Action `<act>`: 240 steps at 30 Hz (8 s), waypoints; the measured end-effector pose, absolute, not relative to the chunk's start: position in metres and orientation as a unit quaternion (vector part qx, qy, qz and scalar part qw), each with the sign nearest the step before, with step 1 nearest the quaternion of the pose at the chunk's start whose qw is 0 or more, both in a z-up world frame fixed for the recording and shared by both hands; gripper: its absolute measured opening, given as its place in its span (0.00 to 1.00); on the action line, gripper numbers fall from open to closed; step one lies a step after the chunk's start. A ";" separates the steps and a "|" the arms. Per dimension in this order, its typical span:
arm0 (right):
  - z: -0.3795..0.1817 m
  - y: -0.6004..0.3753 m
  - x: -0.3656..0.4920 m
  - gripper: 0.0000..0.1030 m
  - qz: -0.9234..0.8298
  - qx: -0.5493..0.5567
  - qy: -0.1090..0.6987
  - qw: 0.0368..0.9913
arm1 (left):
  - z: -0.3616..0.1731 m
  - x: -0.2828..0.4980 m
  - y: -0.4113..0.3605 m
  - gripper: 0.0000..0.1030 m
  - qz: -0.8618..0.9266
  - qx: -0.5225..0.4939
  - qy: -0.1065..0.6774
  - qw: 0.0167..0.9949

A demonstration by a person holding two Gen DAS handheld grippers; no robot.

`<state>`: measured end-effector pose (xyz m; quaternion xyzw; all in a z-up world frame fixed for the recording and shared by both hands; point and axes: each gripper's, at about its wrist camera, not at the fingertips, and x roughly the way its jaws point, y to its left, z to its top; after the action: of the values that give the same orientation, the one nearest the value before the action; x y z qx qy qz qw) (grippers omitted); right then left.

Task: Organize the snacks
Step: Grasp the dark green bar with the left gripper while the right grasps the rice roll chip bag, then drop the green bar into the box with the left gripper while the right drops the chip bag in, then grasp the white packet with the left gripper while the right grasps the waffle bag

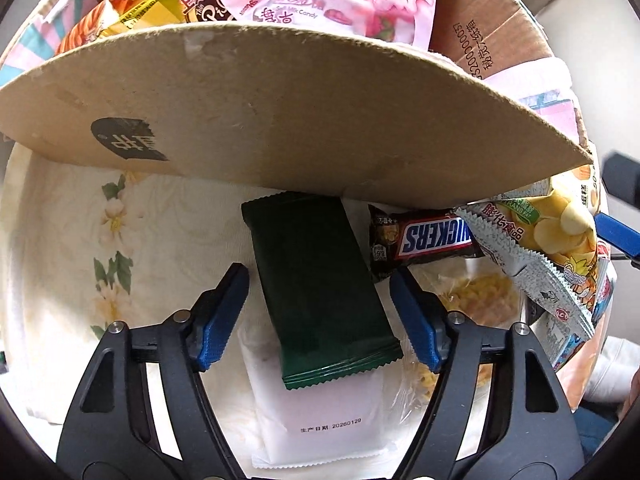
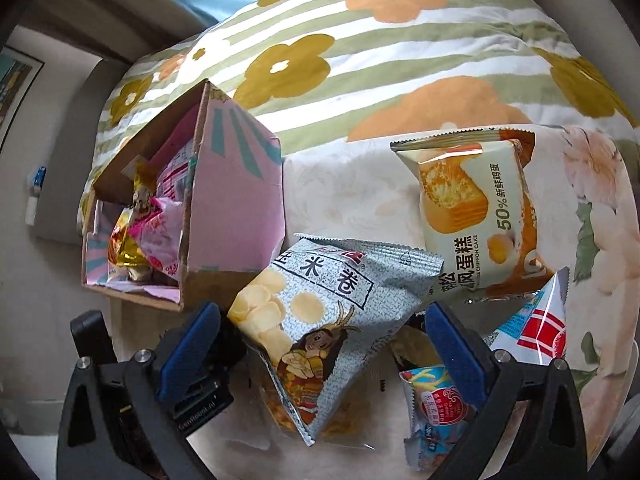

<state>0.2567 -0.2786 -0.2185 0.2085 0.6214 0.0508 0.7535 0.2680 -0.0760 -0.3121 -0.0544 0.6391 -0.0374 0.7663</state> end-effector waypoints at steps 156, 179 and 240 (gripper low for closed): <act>-0.125 -0.268 0.129 1.00 0.044 0.099 0.465 0.878 | -0.193 0.187 -0.026 1.00 -0.084 -0.041 0.542 0.835; -0.229 -0.251 0.110 1.00 0.152 0.095 0.501 0.847 | -0.282 0.165 -0.065 0.98 -0.021 -0.035 0.555 0.831; -0.294 -0.165 0.158 0.81 0.095 -0.064 0.540 0.834 | -0.267 0.170 0.003 0.61 -0.029 -0.050 0.559 0.827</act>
<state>0.1576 -0.1654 -0.2940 -0.0639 0.5398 0.0950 0.8339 0.1699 0.0030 -0.2672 -0.0505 0.5592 -0.0285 0.8270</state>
